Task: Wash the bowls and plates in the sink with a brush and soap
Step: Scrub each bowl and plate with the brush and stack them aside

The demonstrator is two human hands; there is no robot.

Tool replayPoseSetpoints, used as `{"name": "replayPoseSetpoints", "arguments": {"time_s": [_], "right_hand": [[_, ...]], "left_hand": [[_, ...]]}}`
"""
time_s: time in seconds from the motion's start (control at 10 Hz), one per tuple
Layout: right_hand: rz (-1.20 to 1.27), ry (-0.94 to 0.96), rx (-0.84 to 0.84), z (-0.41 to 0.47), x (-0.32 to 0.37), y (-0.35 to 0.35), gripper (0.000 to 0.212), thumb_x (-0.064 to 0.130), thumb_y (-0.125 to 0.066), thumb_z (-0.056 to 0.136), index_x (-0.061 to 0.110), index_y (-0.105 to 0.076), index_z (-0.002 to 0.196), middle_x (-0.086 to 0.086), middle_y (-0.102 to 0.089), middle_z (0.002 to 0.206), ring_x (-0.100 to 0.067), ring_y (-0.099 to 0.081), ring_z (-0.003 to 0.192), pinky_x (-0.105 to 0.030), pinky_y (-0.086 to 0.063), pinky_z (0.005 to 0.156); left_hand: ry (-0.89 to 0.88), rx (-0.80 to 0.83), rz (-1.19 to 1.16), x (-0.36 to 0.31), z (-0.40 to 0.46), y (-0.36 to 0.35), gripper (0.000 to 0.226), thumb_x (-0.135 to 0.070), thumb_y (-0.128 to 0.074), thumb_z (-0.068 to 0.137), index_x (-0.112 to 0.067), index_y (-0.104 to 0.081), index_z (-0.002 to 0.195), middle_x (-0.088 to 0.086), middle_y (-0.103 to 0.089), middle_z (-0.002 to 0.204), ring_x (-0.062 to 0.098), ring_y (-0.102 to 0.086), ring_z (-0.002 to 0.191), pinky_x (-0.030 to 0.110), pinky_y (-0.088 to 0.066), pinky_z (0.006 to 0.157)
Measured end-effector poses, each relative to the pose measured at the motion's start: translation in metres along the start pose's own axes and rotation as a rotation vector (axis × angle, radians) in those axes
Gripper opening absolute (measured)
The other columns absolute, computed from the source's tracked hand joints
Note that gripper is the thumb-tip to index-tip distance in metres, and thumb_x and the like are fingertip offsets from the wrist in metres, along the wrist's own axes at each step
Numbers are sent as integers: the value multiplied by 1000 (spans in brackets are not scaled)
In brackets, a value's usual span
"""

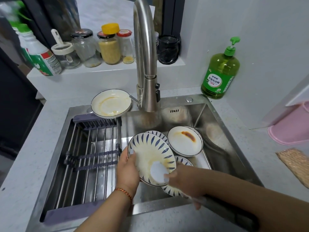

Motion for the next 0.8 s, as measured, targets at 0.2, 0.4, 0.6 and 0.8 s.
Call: {"name": "replayPoseSetpoints", "arguments": {"time_s": [0.2, 0.4, 0.6, 0.8], "right_hand": [[315, -106, -109, 22, 8, 15, 33, 29, -34, 102, 10, -61, 105, -8, -58, 91, -22, -53, 83, -25, -45, 71], [342, -217, -218, 34, -11, 45, 36, 20, -35, 101, 23, -37, 66, 1, -45, 68, -13, -45, 57, -18, -38, 51], [225, -337, -39, 6, -38, 34, 38, 31, -32, 103, 16, -43, 70, -15, -64, 92, -23, -56, 69, -28, -42, 60], [348, -162, 66, -14, -7, 12, 43, 49, -34, 99, 16, -59, 87, -2, -59, 67, -18, -57, 54, -24, -45, 60]], "left_hand": [[92, 14, -41, 15, -6, -10, 22, -17, -43, 101, -24, -64, 102, 11, -68, 96, 29, -62, 81, 32, -50, 61], [109, 31, -69, 16, -11, -17, 23, -15, -42, 101, -22, -64, 99, -1, -72, 80, 21, -62, 70, 24, -50, 49], [24, -33, 11, 11, 0, -6, 28, -14, -42, 101, -19, -64, 117, 6, -70, 110, 29, -64, 101, 35, -53, 76], [-15, -78, 70, 5, 5, -4, 27, -21, -40, 102, -32, -64, 108, 1, -68, 108, 28, -63, 104, 47, -54, 88]]}}
Point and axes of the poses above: each hand's wrist, its own z-axis towards the middle knuckle, its own y-axis out of the back of the hand, x = y × z, the point moved 5 cm from there along z, towards the middle knuckle
